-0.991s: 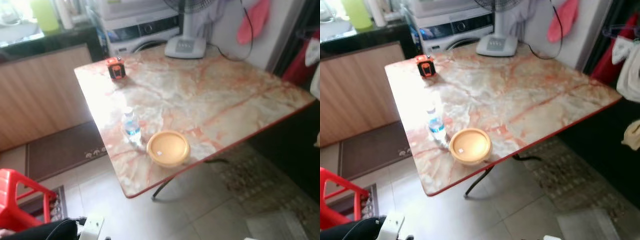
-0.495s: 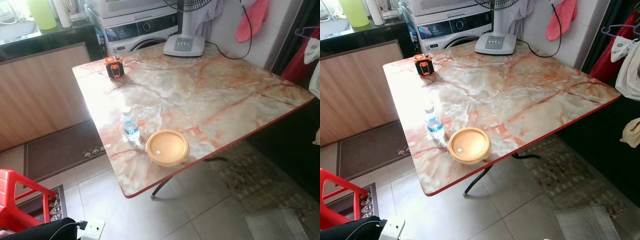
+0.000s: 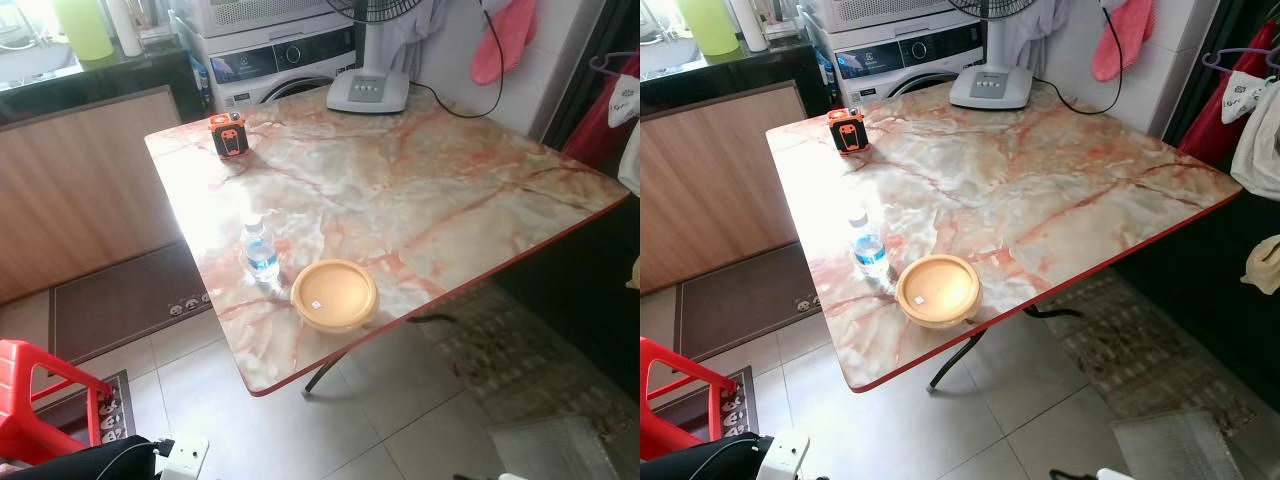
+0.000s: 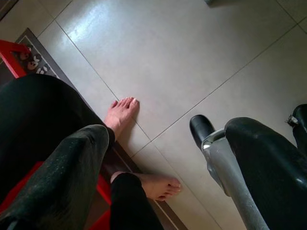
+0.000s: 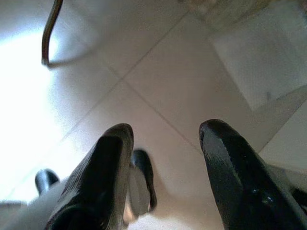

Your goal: Restocking fridge

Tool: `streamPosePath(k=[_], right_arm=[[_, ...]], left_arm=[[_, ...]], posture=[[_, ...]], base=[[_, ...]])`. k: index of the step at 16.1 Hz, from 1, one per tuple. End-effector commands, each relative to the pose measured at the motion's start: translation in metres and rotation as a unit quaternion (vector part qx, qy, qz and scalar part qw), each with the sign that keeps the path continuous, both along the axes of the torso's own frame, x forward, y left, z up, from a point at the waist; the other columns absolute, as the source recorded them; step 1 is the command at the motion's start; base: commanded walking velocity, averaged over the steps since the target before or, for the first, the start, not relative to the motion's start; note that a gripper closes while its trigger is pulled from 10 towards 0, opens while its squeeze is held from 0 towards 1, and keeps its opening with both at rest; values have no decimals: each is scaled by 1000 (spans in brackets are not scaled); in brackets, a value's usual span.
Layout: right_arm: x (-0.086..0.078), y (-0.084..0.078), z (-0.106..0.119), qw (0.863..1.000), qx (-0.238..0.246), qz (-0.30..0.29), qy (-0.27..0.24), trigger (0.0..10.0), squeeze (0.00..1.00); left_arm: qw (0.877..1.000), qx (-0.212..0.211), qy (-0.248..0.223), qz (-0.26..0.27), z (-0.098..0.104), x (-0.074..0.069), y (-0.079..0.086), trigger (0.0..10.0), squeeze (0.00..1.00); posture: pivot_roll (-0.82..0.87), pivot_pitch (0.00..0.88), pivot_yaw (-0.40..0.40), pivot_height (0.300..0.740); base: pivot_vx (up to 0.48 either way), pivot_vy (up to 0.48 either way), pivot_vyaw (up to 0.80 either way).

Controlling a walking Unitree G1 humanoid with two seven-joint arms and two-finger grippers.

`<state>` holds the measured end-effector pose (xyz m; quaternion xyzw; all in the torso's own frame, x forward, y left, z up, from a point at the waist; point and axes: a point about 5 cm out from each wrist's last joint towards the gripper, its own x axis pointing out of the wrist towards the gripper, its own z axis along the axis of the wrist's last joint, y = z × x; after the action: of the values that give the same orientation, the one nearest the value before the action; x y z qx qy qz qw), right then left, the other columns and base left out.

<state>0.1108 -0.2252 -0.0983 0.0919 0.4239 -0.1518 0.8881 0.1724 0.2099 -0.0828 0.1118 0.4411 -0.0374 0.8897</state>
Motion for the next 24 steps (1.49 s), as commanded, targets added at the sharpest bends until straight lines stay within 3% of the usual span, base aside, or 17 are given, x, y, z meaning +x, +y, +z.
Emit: streamPosePath(k=[1,5,6,7,13,16,20,22,24], right_arm=[[0,1,1,1000,-1,-11,-12,10000,0],[5,-2,7,997,-20,-31,-62,10000,0],[99,-23,61,973,-76,-8,-219,10000,0],[111,-26,72,965,-87,-4,-246,10000,0],[124,-30,92,945,-119,7,-305,10000,0],[135,-33,133,905,-123,-9,-408,10000,0],[133,-31,166,882,-101,-12,-459,10000,0],[125,-27,188,876,-57,-8,-478,10000,0],[122,-21,197,883,-26,25,-468,10000,0]], left_arm=[[1000,3,1,4,1,-1,5,10000,0],[1000,4,-1,6,1,0,5,10000,0],[1000,4,-2,5,1,1,5,10000,0],[1000,3,-2,5,1,1,5,10000,0],[1000,3,-1,7,1,0,5,10000,0],[1000,4,0,6,1,0,6,10000,0],[1000,3,2,5,1,0,6,10000,0],[1000,2,3,4,1,0,5,10000,0],[1000,2,4,3,0,0,4,10000,0]], posture=[[-116,0,67,740],[-116,0,68,740],[-119,0,68,740],[-120,0,67,740],[-119,0,65,740],[-125,0,63,740],[-131,0,62,740],[-135,1,61,740],[-137,1,59,740]], base=[[0,0,0],[0,0,0],[0,0,0],[0,0,0],[0,0,0],[0,0,0],[0,0,0],[0,0,0],[0,0,0]])
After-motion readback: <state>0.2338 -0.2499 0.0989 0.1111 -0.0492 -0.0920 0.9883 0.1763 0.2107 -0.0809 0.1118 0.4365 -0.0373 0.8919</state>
